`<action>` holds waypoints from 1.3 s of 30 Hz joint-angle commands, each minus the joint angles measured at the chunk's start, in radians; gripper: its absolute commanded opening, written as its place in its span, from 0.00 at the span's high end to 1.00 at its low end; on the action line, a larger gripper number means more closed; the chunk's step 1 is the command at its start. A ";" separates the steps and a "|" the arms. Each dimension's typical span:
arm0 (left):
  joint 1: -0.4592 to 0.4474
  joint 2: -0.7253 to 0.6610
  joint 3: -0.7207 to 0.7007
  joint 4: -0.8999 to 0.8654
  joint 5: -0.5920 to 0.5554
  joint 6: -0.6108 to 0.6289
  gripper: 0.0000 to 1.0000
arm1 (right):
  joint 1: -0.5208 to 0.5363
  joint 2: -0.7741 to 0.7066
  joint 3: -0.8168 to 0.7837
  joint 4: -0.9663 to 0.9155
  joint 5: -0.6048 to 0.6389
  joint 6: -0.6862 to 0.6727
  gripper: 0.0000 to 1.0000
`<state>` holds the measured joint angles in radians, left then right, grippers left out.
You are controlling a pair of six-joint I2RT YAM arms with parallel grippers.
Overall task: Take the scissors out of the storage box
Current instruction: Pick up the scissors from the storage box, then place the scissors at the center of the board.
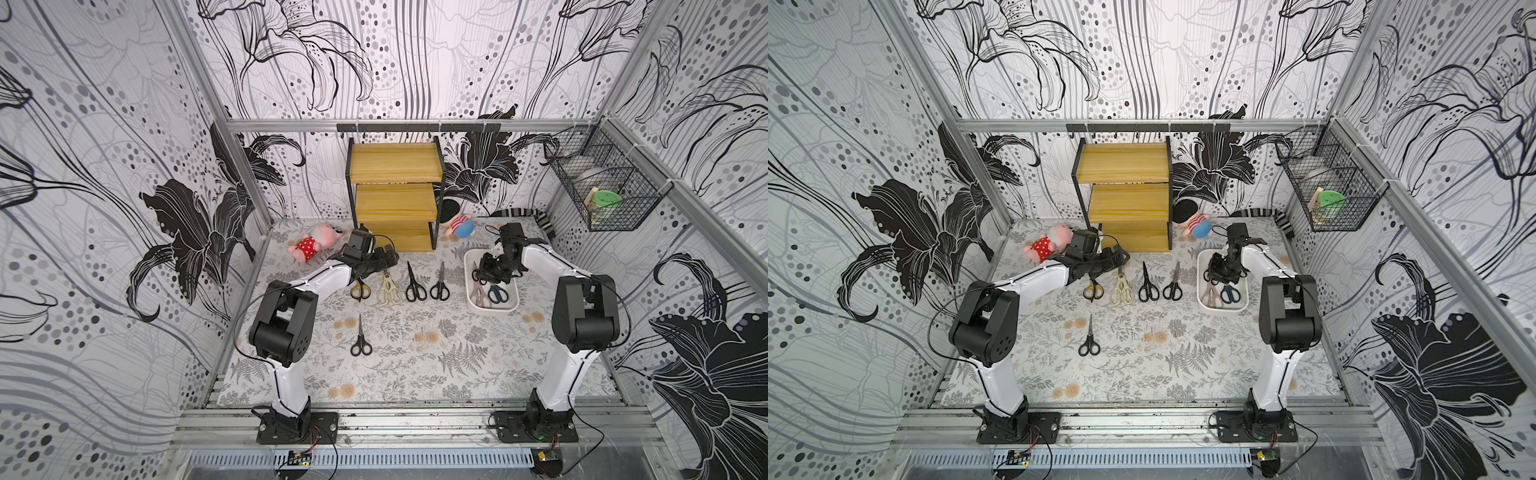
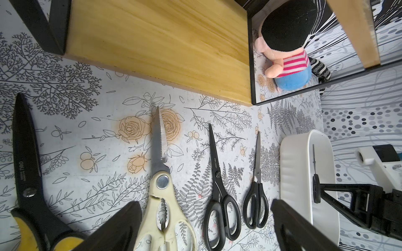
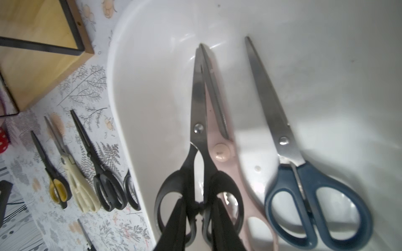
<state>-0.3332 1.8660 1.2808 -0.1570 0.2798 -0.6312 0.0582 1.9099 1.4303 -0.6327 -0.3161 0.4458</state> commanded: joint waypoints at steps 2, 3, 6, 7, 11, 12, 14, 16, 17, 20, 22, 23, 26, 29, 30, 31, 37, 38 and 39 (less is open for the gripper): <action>0.000 -0.045 -0.029 0.014 -0.022 0.013 0.02 | -0.003 -0.023 0.006 0.018 -0.028 0.004 1.00; 0.001 -0.048 -0.033 0.016 -0.025 0.014 0.02 | -0.003 -0.024 0.011 0.005 -0.008 0.002 1.00; 0.006 -0.052 -0.048 0.018 -0.031 0.012 0.02 | -0.003 -0.039 0.018 -0.037 0.053 -0.007 1.00; 0.009 -0.053 -0.052 0.020 -0.031 0.008 0.02 | -0.001 -0.052 0.013 -0.041 0.061 -0.008 1.00; 0.027 -0.079 -0.090 0.040 -0.008 -0.022 0.02 | 0.034 -0.113 -0.011 -0.051 0.089 0.012 1.00; 0.033 -0.089 -0.103 0.046 -0.005 -0.027 0.02 | 0.059 -0.129 -0.013 -0.064 0.116 0.018 1.00; 0.045 -0.109 -0.117 0.035 -0.012 -0.036 0.02 | 0.124 -0.165 -0.021 -0.083 0.159 0.035 1.00; 0.055 -0.138 -0.136 0.018 -0.026 -0.041 0.02 | 0.207 -0.206 -0.048 -0.083 0.185 0.076 1.00; 0.057 -0.154 -0.149 0.017 -0.033 -0.041 0.02 | 0.245 -0.227 -0.065 -0.074 0.189 0.097 1.00; 0.057 -0.220 -0.201 0.018 -0.057 -0.040 0.02 | 0.374 -0.293 -0.131 -0.032 0.204 0.182 1.00; 0.057 -0.271 -0.248 0.024 -0.064 -0.052 0.02 | 0.461 -0.318 -0.167 -0.002 0.214 0.250 1.00; 0.056 -0.294 -0.272 0.028 -0.064 -0.058 0.02 | 0.497 -0.326 -0.180 0.010 0.219 0.277 1.00; 0.056 -0.363 -0.340 0.040 -0.069 -0.068 0.02 | 0.617 -0.328 -0.203 0.045 0.218 0.382 1.00; 0.057 -0.416 -0.389 0.023 -0.091 -0.062 0.02 | 0.718 -0.291 -0.210 0.075 0.162 0.479 1.00; 0.056 -0.433 -0.402 0.015 -0.103 -0.058 0.02 | 0.747 -0.269 -0.209 0.085 0.142 0.508 1.00; 0.056 -0.446 -0.415 0.015 -0.112 -0.052 0.02 | 0.770 -0.251 -0.207 0.096 0.126 0.525 1.00; 0.059 -0.549 -0.497 0.016 -0.184 -0.022 0.02 | 0.890 -0.085 -0.089 0.075 0.057 0.551 1.00; 0.058 -0.566 -0.505 0.011 -0.195 -0.022 0.02 | 0.899 -0.062 -0.070 0.065 0.050 0.549 1.00; 0.059 -0.582 -0.512 0.005 -0.200 -0.023 0.02 | 0.902 -0.048 -0.064 0.061 0.046 0.554 1.00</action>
<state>-0.2787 1.3281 0.7860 -0.1600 0.1356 -0.6765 0.9493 1.8309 1.3144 -0.5446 -0.2352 0.9611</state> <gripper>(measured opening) 0.977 0.212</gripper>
